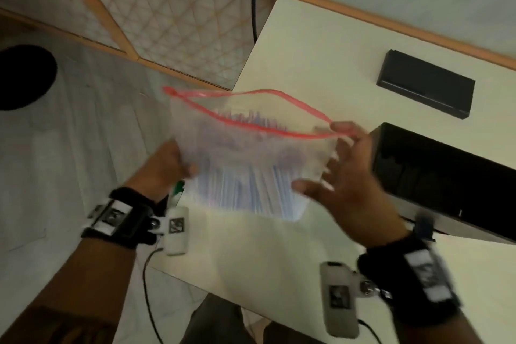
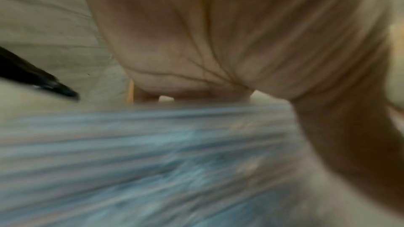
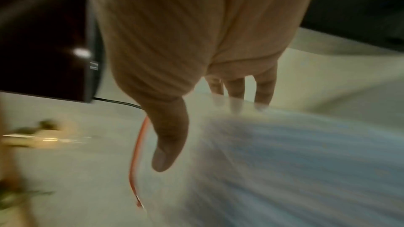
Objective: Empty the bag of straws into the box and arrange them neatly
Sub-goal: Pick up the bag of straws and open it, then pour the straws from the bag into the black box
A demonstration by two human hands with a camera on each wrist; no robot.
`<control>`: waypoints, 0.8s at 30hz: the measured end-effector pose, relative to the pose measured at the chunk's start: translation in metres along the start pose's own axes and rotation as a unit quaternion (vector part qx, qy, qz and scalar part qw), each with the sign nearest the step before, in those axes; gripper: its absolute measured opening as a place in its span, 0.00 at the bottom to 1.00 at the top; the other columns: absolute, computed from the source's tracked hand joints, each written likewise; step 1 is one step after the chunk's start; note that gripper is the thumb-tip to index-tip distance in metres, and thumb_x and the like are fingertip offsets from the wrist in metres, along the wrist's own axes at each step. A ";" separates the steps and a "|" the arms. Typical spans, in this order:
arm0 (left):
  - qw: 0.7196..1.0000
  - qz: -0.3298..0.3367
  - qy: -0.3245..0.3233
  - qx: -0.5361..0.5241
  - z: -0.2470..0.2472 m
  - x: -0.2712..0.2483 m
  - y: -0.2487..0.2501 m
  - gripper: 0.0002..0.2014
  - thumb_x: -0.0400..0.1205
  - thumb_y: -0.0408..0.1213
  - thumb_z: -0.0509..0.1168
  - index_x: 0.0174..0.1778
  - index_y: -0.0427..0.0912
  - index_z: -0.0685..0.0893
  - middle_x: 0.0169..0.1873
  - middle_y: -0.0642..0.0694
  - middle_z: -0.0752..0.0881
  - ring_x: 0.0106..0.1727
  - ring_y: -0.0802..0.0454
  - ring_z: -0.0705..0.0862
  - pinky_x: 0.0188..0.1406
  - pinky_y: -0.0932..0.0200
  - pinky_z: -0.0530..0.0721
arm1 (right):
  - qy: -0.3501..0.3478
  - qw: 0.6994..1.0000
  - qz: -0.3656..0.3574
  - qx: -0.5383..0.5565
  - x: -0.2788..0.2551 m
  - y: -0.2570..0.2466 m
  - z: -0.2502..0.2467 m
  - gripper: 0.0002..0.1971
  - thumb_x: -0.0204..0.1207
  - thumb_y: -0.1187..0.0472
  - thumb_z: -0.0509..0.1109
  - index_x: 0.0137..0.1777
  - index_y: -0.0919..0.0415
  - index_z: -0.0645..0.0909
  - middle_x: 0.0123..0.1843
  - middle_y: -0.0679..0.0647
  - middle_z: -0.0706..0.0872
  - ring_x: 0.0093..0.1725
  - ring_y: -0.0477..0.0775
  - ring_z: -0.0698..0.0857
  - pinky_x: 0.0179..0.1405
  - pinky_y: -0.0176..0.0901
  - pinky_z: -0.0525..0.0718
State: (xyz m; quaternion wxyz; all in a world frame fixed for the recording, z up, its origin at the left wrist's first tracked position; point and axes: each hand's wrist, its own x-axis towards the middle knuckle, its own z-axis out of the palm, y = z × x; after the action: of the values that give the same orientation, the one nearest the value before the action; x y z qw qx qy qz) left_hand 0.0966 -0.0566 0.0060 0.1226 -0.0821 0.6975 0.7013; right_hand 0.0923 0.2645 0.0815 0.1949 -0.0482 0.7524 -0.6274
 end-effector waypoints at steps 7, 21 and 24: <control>0.996 -0.016 0.086 0.035 0.059 -0.016 -0.030 0.22 0.74 0.37 0.78 0.65 0.43 0.86 0.50 0.54 0.95 0.56 0.61 0.93 0.54 0.66 0.89 | 0.029 0.995 0.075 -0.051 0.015 0.054 0.044 0.36 0.60 0.72 0.90 0.58 0.46 0.73 0.53 0.37 0.81 0.47 0.31 0.85 0.42 0.16 0.79; 0.997 0.007 -0.014 0.081 0.106 -0.006 0.024 0.27 0.64 0.18 0.84 0.46 0.56 0.88 0.40 0.74 0.91 0.48 0.80 0.86 0.51 0.79 0.83 | 0.057 0.997 -0.052 0.033 0.022 0.061 0.031 0.23 0.64 0.60 0.89 0.57 0.43 0.87 0.56 0.41 0.92 0.60 0.48 0.90 0.59 0.45 0.89; 0.997 0.011 -0.008 0.072 0.105 -0.001 0.018 0.28 0.70 0.16 0.80 0.50 0.57 0.88 0.42 0.74 0.92 0.49 0.77 0.88 0.50 0.79 0.83 | 0.014 0.996 -0.018 0.086 0.025 0.061 0.030 0.23 0.60 0.55 0.90 0.56 0.45 0.89 0.57 0.55 0.92 0.61 0.64 0.90 0.60 0.70 0.89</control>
State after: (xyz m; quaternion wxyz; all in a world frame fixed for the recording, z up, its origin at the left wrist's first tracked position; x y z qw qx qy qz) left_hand 0.0981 0.0486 0.0249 0.1254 -0.0598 0.7460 0.6513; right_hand 0.0904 0.2420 0.0132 0.1770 -0.0360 0.6973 -0.6936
